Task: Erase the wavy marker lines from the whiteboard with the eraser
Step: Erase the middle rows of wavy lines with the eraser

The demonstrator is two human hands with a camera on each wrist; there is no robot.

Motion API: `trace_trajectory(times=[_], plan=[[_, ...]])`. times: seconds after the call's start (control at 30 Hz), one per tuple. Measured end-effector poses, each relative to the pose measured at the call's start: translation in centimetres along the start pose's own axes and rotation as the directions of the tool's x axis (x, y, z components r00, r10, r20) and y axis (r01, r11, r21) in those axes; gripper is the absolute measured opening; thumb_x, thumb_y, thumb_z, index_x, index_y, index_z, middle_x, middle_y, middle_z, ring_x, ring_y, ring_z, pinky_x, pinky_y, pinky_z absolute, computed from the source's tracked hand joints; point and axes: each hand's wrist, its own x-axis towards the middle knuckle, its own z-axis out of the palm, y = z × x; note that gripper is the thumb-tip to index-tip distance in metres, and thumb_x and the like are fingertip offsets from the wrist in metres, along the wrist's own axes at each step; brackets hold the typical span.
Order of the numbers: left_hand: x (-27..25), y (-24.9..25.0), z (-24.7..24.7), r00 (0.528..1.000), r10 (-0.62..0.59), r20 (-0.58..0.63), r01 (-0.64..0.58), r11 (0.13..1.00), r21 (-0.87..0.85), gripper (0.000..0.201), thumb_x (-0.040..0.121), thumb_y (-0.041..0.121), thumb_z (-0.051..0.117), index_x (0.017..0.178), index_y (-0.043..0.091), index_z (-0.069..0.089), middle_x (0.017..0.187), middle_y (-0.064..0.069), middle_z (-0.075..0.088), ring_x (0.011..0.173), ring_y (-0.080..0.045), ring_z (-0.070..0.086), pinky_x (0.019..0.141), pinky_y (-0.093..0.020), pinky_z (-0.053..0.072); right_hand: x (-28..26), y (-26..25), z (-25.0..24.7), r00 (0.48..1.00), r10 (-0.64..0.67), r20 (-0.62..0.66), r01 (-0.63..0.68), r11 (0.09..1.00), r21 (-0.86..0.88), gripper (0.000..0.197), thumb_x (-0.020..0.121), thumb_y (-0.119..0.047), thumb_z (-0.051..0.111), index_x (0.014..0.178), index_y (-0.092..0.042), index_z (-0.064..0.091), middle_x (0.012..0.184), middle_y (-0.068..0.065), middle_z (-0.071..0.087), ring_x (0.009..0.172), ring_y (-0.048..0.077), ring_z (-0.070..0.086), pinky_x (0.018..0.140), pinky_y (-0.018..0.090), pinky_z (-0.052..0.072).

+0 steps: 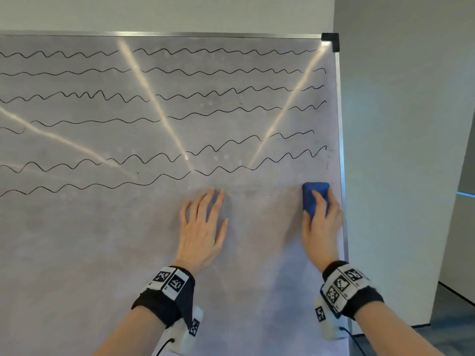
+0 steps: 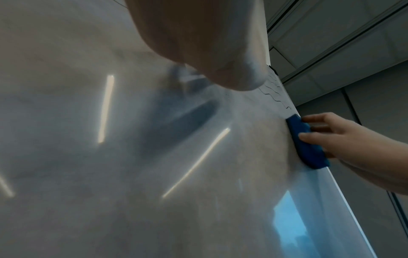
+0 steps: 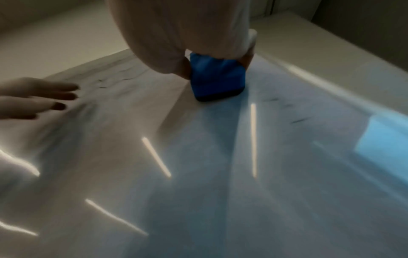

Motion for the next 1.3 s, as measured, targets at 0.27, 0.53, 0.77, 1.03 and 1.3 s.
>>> trace_trajectory(times=[0.27, 0.53, 0.77, 1.03, 1.3], plan=[[1.6, 2.6, 0.6, 1.000, 0.012, -0.004, -0.013, 0.999, -0.039, 0.057, 0.095, 0.036, 0.038, 0.148, 0.015, 0.036, 0.149, -0.008, 0.040, 0.133, -0.025, 0.040, 0.108, -0.046, 0.023, -3.5, -6.9, 3.5, 0.917, -0.365, 0.159, 0.363, 0.931, 0.047, 0.077, 0.066, 0.006, 0.070, 0.135, -0.013, 0.040, 0.142, 0.024, 0.034, 0.117, 0.035, 0.037, 0.091, 0.046, 0.043], [0.9, 2.1, 0.4, 1.000, -0.001, -0.023, 0.001, 1.000, -0.015, 0.056, 0.098, 0.037, 0.035, 0.149, 0.014, 0.035, 0.148, -0.008, 0.041, 0.132, -0.025, 0.037, 0.109, -0.046, 0.024, 1.4, 2.2, -1.1, 0.999, 0.039, 0.003, -0.039, 0.999, 0.003, 0.053, 0.082, 0.002, 0.061, 0.132, -0.003, 0.043, 0.138, 0.032, 0.034, 0.108, 0.051, 0.045, 0.092, 0.053, 0.039], [3.6, 5.6, 1.3, 0.998, 0.057, 0.009, -0.056, 0.997, -0.047, 0.057, 0.096, 0.038, 0.037, 0.148, 0.013, 0.037, 0.150, -0.010, 0.040, 0.132, -0.028, 0.041, 0.107, -0.048, 0.025, -2.2, -1.7, 1.2, 0.937, -0.299, 0.182, 0.301, 0.953, 0.014, 0.070, 0.074, 0.005, 0.066, 0.135, -0.015, 0.037, 0.144, 0.021, 0.030, 0.109, 0.036, 0.042, 0.091, 0.046, 0.044], [3.8, 6.9, 1.9, 0.996, 0.073, 0.046, -0.071, 0.997, -0.035, 0.057, 0.096, 0.038, 0.034, 0.148, 0.015, 0.034, 0.150, -0.010, 0.040, 0.131, -0.029, 0.043, 0.107, -0.048, 0.025, -0.1, 1.3, -1.0, 0.994, -0.078, 0.077, 0.080, 0.997, -0.021, 0.058, 0.079, 0.000, 0.065, 0.131, -0.009, 0.039, 0.140, 0.028, 0.035, 0.108, 0.046, 0.047, 0.091, 0.050, 0.042], [3.9, 6.5, 1.6, 0.998, 0.064, 0.021, -0.064, 0.997, -0.036, 0.057, 0.097, 0.038, 0.034, 0.149, 0.015, 0.034, 0.150, -0.008, 0.039, 0.132, -0.027, 0.042, 0.107, -0.047, 0.026, 2.2, 2.7, -1.6, 0.988, -0.100, 0.115, 0.102, 0.995, -0.007, 0.057, 0.079, 0.004, 0.060, 0.130, -0.011, 0.043, 0.146, 0.020, 0.030, 0.110, 0.041, 0.045, 0.090, 0.048, 0.041]])
